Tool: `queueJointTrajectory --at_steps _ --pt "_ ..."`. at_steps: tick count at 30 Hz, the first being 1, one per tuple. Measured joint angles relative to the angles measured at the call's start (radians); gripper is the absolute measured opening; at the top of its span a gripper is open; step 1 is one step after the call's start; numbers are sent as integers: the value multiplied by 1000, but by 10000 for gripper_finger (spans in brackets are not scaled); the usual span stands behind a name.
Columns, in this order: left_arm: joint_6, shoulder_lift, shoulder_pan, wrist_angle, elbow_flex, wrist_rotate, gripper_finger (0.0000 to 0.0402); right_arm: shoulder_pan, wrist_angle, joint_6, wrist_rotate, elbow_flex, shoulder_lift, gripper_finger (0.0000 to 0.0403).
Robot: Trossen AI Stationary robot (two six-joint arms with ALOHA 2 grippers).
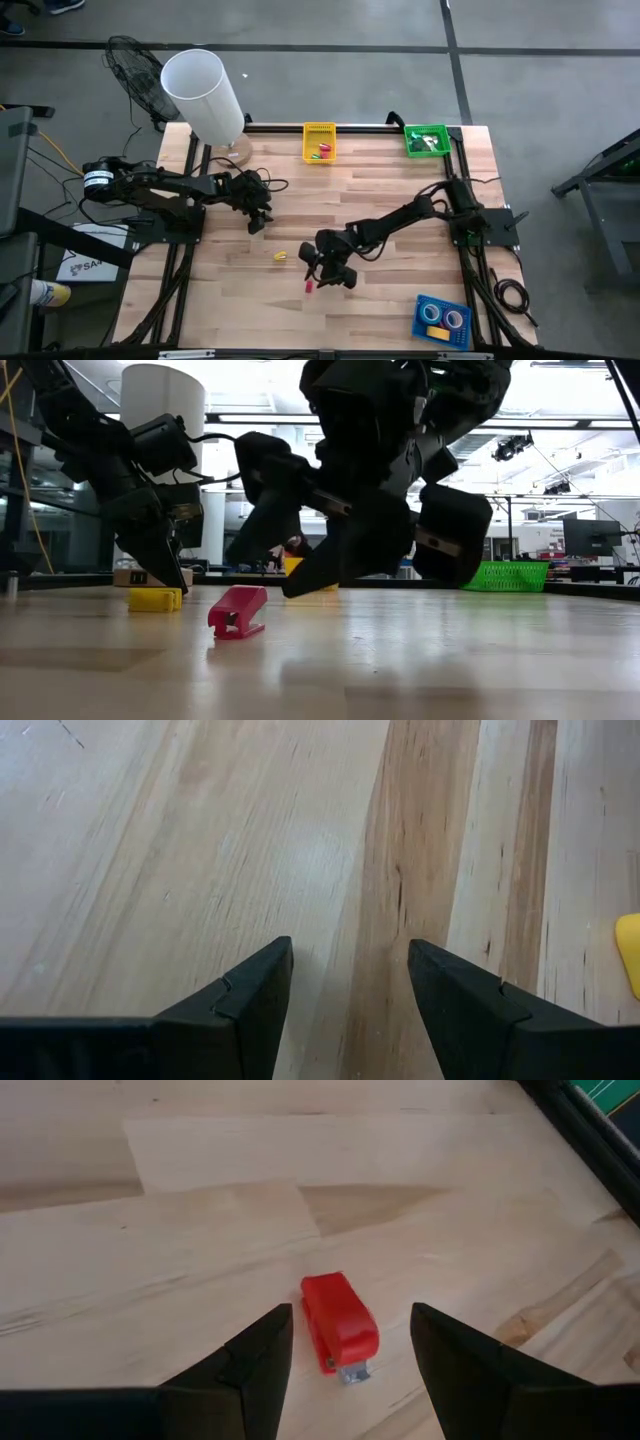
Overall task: Pick and place Stapler, Stapler remover, tape
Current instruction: Put the red stapler into the yellow bin
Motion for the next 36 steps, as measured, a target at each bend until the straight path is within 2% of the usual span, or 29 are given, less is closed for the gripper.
queueJointTrajectory --at_steps 12,24,36 --pt "-1 0 0 0 0 0 202 -19 40 -13 -34 1 27 195" --pt "0 0 0 -1 0 0 202 -29 120 46 -67 1 79 194" --pt "0 0 0 -1 0 0 202 -38 112 90 -136 1 79 136"
